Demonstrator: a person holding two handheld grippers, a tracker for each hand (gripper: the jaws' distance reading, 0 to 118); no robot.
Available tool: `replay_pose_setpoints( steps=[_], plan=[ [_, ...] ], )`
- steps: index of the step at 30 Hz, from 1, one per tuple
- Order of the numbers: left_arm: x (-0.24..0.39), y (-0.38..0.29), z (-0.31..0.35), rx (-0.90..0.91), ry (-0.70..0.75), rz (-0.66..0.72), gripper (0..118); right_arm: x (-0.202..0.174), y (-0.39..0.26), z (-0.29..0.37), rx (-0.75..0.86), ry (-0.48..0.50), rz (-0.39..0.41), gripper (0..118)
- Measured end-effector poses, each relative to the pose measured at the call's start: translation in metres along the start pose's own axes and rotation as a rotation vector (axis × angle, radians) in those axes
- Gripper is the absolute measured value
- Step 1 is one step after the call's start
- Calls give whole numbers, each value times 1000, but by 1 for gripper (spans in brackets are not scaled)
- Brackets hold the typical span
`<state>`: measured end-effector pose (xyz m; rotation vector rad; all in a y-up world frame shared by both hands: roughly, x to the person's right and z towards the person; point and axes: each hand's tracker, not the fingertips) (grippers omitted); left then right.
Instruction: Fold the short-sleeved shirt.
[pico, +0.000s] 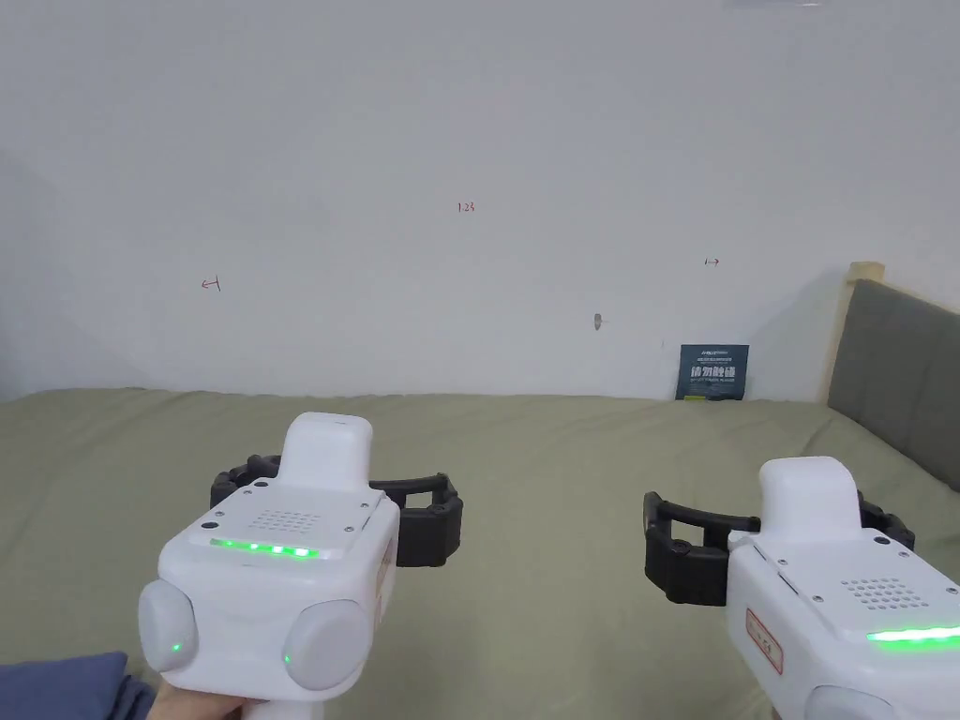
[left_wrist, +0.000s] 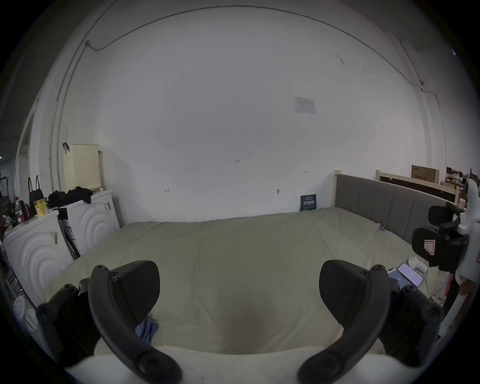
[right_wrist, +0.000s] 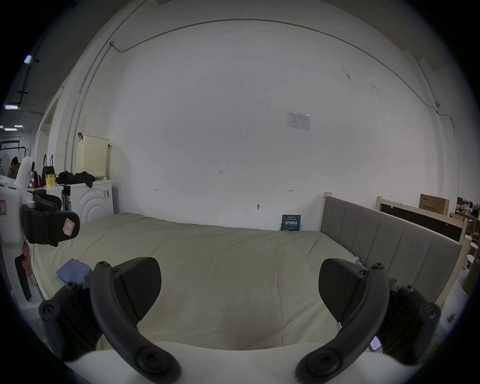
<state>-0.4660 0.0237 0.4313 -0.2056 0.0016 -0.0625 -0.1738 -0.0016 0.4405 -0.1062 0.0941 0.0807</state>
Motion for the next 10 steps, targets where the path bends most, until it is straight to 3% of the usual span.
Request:
replay_pose_setpoints(
  steps=[5,10],
  plan=[
    [8,1,2,1,93,-70,118,1,-1,-1,-6,-10,-2,118],
    [9,1,1,-12,82,-59,118,2,0,-3,-14,-11,-4,118]
  ],
)
